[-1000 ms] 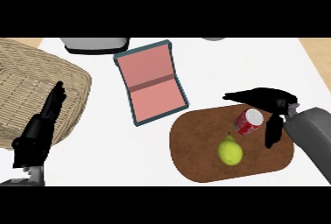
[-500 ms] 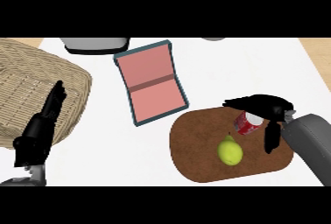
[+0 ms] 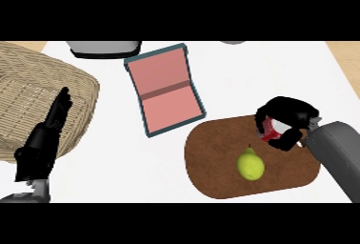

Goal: Pick the can from the cutting board and place it in the cardboard box

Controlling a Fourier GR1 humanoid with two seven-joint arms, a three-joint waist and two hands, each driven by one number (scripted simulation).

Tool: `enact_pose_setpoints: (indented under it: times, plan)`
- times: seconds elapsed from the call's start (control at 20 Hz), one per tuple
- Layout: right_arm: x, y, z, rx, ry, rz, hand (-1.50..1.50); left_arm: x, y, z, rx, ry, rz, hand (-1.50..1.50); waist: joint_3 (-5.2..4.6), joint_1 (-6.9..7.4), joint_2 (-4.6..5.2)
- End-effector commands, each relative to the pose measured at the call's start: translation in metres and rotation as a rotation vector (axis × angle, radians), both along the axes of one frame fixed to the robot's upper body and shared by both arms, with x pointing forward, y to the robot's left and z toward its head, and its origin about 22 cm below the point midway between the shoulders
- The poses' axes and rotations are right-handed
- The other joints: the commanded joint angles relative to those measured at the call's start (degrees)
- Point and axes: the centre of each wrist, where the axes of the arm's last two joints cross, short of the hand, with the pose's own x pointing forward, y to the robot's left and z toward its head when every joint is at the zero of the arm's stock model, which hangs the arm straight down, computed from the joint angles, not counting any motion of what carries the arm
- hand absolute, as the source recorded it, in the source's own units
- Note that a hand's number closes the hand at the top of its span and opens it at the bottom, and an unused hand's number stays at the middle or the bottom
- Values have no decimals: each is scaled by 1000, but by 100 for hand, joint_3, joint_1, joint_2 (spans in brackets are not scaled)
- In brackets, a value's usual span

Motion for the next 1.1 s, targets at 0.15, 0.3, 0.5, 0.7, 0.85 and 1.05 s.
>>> enact_pose_setpoints:
  times: [0.15, 0.3, 0.5, 0.7, 0.85, 1.05]
  plan:
    - [27, 20, 19, 45, -170, 71, 150, -1, -3, -23, -22, 153, 8, 0, -116, 169, 138]
    - [47, 26, 44, 100, -283, 202, 150, 2, -14, -13, -20, 99, -74, 0, -94, 599, 308]
    - [62, 20, 70, 104, -403, 290, 150, 4, -21, -4, -8, 68, -112, 0, -79, 921, 461]
    - [78, 12, 90, 159, -496, 325, 150, 8, -27, -6, -10, 72, -115, 0, -89, 888, 498]
    - [86, 1, 100, 209, -540, 311, 150, 12, -31, 1, -5, 48, -127, 0, -88, 884, 504]
    - [97, 6, 118, 390, -513, 377, 150, 9, -24, -10, -6, 71, -117, 0, -104, 885, 486]
